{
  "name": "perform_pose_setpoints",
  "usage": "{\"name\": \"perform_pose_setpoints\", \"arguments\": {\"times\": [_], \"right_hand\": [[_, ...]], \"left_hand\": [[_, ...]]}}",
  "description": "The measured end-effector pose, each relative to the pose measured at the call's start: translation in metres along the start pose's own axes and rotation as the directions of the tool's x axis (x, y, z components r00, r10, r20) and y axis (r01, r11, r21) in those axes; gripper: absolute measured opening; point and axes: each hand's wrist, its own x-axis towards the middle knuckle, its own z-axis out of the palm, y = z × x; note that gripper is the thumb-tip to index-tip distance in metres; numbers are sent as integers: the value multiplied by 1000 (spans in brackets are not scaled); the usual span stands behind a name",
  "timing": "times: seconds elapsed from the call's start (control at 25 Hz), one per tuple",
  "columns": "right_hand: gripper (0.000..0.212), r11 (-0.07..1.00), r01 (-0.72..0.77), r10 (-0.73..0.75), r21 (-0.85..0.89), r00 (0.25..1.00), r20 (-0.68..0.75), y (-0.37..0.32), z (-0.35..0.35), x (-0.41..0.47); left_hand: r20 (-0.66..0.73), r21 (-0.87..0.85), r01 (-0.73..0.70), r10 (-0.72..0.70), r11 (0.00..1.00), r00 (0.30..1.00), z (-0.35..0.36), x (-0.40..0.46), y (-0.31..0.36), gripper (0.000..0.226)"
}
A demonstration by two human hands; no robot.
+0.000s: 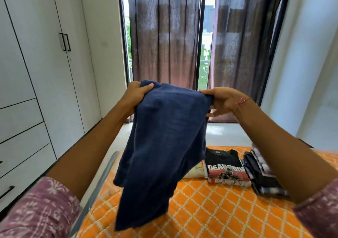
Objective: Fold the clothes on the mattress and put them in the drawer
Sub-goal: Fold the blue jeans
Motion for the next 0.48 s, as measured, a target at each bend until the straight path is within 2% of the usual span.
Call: {"name": "perform_pose_setpoints", "arguments": {"times": [0.04, 0.08, 0.16, 0.2, 0.24, 0.28, 0.32, 0.36, 0.4, 0.44, 0.48], "right_hand": [[19, 997, 22, -17, 76, 998, -62, 5, 7, 1], [23, 994, 69, -58, 79, 988, -140, 12, 16, 5], [29, 980, 193, -197, -46, 927, -320, 30, 35, 15], [33, 962, 259, -273, -90, 874, -401, 35, 43, 16], [34, 950, 308, -296, -46, 848, -439, 35, 47, 18], [32, 929, 360, -289, 89, 852, -436, 30, 48, 16], [29, 888, 395, -272, 234, 863, -426, 23, 46, 16], [28, 853, 409, -252, 324, 867, -431, 14, 43, 13], [30, 814, 445, -253, 373, 850, -462, 7, 41, 13], [34, 801, 488, -281, 347, 818, -502, 4, 38, 14], [42, 815, 522, -328, 252, 773, -543, 6, 36, 17]], "left_hand": [[-35, 54, 41, -39, 998, 999, 0, 1, -2, 15], [-60, 134, 113, -106, 984, 993, 0, 1, -4, 20], [-106, 214, 300, -283, 930, 953, -3, -7, -7, 31], [-86, 93, 376, -369, 922, 925, -4, -11, -10, 32], [-23, -115, 446, -451, 887, 892, -4, -17, -13, 31], [46, -323, 470, -482, 822, 875, -4, -21, -15, 30], [108, -488, 447, -456, 750, 883, -6, -25, -15, 29], [128, -570, 385, -384, 726, 914, -8, -25, -13, 27], [124, -592, 309, -295, 744, 947, -10, -22, -6, 23], [88, -556, 241, -232, 796, 969, -12, -15, 1, 18], [36, -493, 209, -220, 845, 975, -10, -11, 10, 15]]}}
